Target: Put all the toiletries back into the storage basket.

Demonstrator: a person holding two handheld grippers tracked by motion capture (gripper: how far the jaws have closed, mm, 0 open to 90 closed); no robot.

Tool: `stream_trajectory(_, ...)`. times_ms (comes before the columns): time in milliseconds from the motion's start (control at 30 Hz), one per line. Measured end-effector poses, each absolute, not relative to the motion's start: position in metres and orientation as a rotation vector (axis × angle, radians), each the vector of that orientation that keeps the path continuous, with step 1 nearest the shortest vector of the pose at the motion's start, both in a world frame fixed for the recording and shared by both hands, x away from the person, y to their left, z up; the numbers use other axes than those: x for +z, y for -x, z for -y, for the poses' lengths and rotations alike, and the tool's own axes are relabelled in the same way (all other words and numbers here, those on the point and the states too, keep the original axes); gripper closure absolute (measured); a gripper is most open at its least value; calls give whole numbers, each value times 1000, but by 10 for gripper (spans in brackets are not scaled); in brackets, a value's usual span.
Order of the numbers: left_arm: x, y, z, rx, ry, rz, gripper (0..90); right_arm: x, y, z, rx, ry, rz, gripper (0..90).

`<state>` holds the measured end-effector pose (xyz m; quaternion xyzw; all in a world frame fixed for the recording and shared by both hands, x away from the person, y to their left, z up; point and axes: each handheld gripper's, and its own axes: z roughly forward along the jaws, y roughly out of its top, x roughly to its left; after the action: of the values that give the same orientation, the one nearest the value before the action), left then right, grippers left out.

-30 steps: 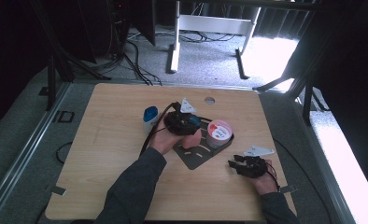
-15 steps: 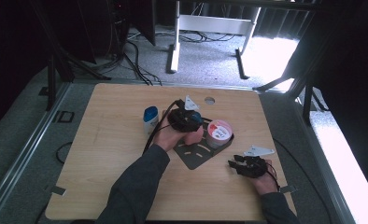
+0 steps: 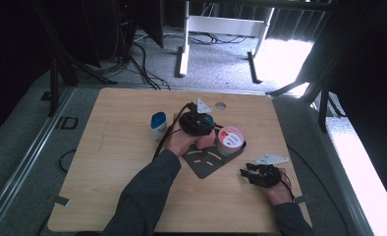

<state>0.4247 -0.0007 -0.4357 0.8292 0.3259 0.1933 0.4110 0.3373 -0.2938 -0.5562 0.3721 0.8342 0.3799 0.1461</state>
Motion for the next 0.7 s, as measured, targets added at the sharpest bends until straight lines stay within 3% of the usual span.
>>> stream_trajectory(700,-452,-444,10,490,-2083,-886,528,-556,-337,295,1103,-1074,-2401,585)
